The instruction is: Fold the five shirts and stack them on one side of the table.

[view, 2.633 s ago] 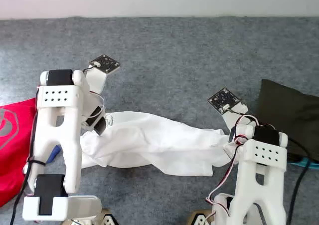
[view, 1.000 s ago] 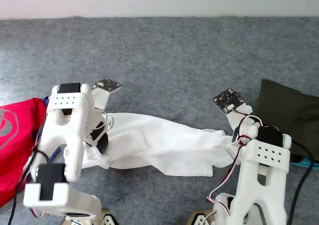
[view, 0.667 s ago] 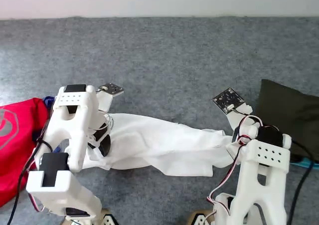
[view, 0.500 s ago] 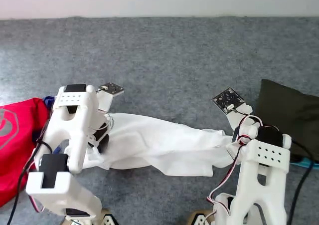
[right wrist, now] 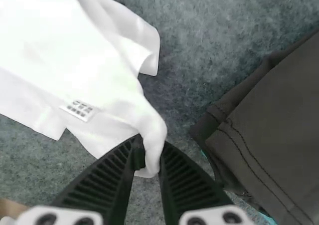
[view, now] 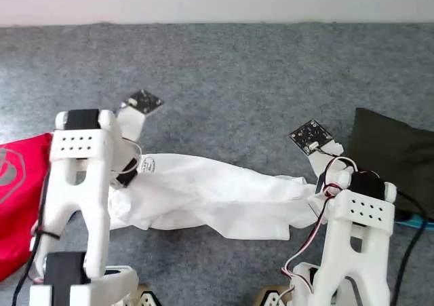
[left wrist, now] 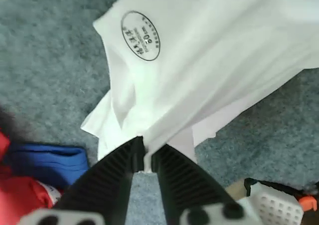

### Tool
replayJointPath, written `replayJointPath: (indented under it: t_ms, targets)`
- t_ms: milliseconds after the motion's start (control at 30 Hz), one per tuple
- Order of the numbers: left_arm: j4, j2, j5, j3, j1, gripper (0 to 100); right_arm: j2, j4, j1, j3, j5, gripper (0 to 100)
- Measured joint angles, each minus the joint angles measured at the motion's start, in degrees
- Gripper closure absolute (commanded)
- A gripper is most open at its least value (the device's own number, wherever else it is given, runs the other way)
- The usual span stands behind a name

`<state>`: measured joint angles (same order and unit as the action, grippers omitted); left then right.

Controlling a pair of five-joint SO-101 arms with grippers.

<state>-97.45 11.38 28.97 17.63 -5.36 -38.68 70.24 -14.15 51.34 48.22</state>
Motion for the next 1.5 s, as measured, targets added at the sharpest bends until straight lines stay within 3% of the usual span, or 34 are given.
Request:
replayJointPath:
  t_ms: [500, 800, 967, 1300, 1500]
  targets:
    - [-2.11, 6.42, 0.26, -16.09, -0.88, 99, -0.09, 3.87, 0.18, -5.89, 0.00, 98.9]
    - [-2.46, 16.26, 0.35, -20.40, -7.30, 99, -0.09, 16.70, 8.88, -8.88, 0.00, 95.0]
    - [-2.46, 17.23, 2.46, -14.59, -12.04, 99, -0.09, 23.21, 11.69, -8.88, 0.00, 79.1]
    - [3.52, 17.23, 3.43, -0.62, -12.57, 99, -0.09, 30.15, 13.01, -18.20, -1.93, 78.3]
    - [8.88, 17.23, 3.08, 3.52, -12.92, 99, -0.09, 30.15, 27.34, -18.55, -6.51, 76.3]
